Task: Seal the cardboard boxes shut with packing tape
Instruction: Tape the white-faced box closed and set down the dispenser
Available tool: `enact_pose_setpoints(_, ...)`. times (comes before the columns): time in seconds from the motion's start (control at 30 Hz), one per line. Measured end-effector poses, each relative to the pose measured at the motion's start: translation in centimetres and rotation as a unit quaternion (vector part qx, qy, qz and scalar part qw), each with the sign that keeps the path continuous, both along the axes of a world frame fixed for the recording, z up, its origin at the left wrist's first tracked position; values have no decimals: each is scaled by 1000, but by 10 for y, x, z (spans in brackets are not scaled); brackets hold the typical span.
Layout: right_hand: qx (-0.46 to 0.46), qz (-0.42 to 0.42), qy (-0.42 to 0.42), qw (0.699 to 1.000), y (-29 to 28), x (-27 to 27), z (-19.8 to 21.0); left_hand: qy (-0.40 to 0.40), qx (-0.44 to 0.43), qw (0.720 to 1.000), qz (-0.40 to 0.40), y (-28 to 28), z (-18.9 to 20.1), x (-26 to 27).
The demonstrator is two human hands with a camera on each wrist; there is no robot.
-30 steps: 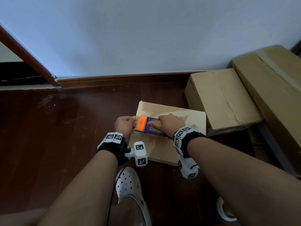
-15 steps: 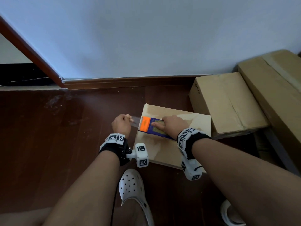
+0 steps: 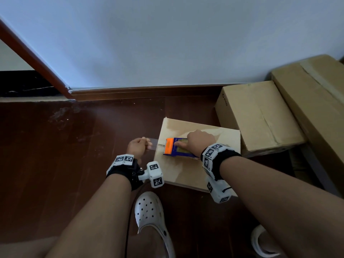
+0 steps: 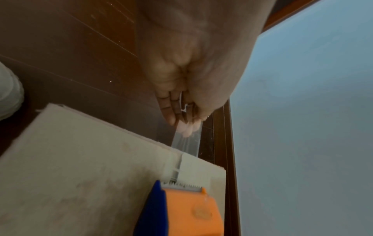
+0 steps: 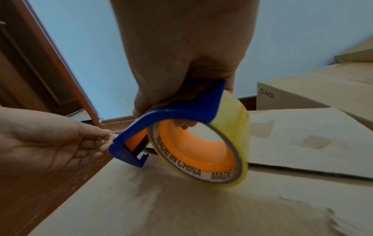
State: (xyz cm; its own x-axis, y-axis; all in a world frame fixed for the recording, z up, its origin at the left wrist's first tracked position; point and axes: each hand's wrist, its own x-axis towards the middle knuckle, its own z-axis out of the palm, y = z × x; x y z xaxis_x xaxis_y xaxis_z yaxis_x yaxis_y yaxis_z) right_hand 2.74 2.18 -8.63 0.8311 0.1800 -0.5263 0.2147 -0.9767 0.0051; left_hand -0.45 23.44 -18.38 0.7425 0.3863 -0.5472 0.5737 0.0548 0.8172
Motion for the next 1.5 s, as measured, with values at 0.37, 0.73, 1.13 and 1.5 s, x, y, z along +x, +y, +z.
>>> enact_pose_setpoints(0.37, 17, -28, 8, 999, 5, 2, 1, -42, 18, 998, 49, -7, -1, -5)
enact_pose_setpoints(0.73, 23, -39, 4, 999, 9, 0, 0, -6, 30, 999, 32, -2, -10, -5)
enact_pose_setpoints(1.13, 9, -49, 16, 999, 15, 3, -3, 73, -112, 991, 27, -15, -20, -7)
enact_pose_setpoints(1.5, 18, -47, 21, 999, 13, 2, -4, 123, 10, 990, -63, -28, -15, -3)
